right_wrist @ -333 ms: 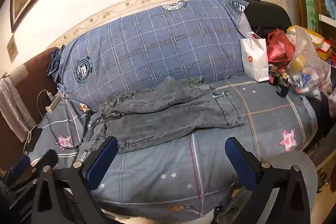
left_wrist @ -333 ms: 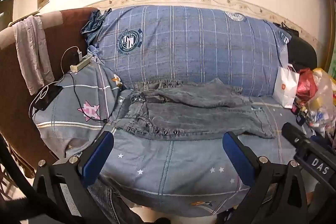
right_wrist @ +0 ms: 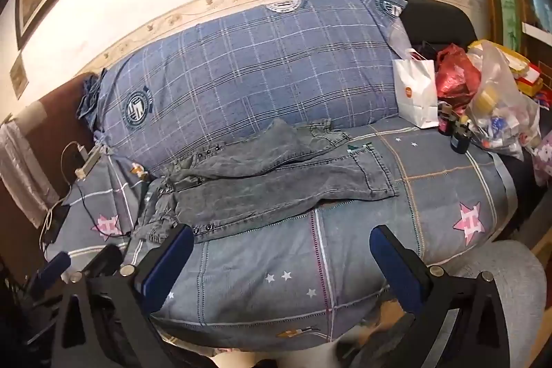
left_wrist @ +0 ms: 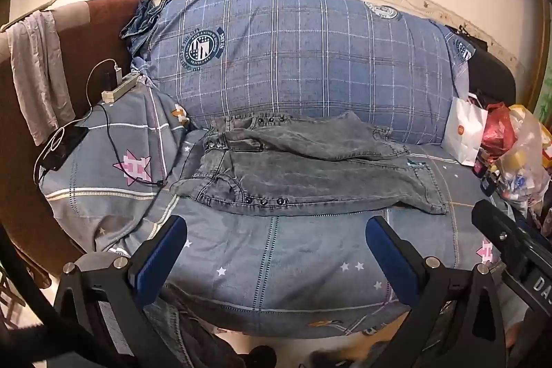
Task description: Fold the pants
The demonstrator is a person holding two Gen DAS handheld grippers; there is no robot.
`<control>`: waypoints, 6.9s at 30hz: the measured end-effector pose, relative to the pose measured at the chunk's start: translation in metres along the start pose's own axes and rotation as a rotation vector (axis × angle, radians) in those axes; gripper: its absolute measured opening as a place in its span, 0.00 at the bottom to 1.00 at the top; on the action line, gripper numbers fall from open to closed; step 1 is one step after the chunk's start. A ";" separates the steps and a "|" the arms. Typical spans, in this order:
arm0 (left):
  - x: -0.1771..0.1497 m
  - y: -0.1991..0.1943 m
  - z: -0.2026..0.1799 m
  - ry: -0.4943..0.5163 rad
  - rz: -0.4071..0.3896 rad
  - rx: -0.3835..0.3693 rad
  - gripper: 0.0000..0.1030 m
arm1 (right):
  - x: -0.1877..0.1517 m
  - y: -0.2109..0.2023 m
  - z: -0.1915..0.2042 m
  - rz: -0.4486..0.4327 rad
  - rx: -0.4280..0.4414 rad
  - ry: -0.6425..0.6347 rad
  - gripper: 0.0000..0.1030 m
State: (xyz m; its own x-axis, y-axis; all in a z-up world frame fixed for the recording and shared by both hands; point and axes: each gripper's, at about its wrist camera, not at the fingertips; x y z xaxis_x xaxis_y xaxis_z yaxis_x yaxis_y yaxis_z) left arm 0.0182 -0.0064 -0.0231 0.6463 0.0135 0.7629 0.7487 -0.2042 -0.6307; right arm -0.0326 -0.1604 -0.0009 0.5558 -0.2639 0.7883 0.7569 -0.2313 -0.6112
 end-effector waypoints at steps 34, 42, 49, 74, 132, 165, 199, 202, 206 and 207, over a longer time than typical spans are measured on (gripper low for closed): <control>0.126 0.011 0.027 -0.016 -0.035 -0.082 1.00 | 0.148 0.052 0.021 0.124 0.268 -0.026 1.00; 0.090 0.110 0.028 -0.009 0.005 -0.067 1.00 | 0.103 0.136 0.035 0.141 0.244 -0.034 1.00; 0.045 0.197 0.027 0.057 0.067 0.073 1.00 | 0.067 0.190 0.016 0.011 0.255 0.004 1.00; 0.030 0.178 0.026 0.003 0.051 0.091 1.00 | 0.027 0.198 -0.003 0.095 0.295 0.042 1.00; 0.147 0.319 0.042 -0.248 0.219 -0.295 0.99 | 0.190 0.422 -0.048 0.285 0.209 0.298 0.11; 0.096 0.372 -0.007 -0.442 0.511 -0.459 0.06 | 0.087 0.336 -0.144 0.299 0.492 0.596 0.11; 0.028 0.350 -0.002 -0.282 0.480 -0.453 0.21 | 0.105 0.315 -0.144 0.370 0.078 0.276 0.84; 0.028 0.349 -0.005 -0.288 0.475 -0.448 0.21 | 0.124 0.384 -0.149 0.465 0.013 0.223 0.46; 0.027 0.349 -0.013 -0.260 0.465 -0.421 0.16 | 0.112 0.434 -0.154 0.542 0.013 0.208 0.34; 0.028 0.352 -0.018 -0.250 0.464 -0.417 0.12 | 0.113 0.430 -0.151 0.532 0.016 0.192 0.32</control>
State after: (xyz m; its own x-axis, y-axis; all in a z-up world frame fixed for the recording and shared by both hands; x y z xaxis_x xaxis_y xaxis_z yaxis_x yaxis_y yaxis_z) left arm 0.2968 -0.0957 -0.2215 0.9395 0.0491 0.3389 0.2982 -0.6038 -0.7392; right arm 0.3033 -0.4313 -0.1854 0.7908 -0.5062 0.3441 0.3955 -0.0064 -0.9184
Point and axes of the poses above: each gripper's, at about its wrist camera, not at the fingertips, and y roughly the way its jaws point, z to its left, x to its top, and after that the axes turned 11 degrees about -x, right-handed
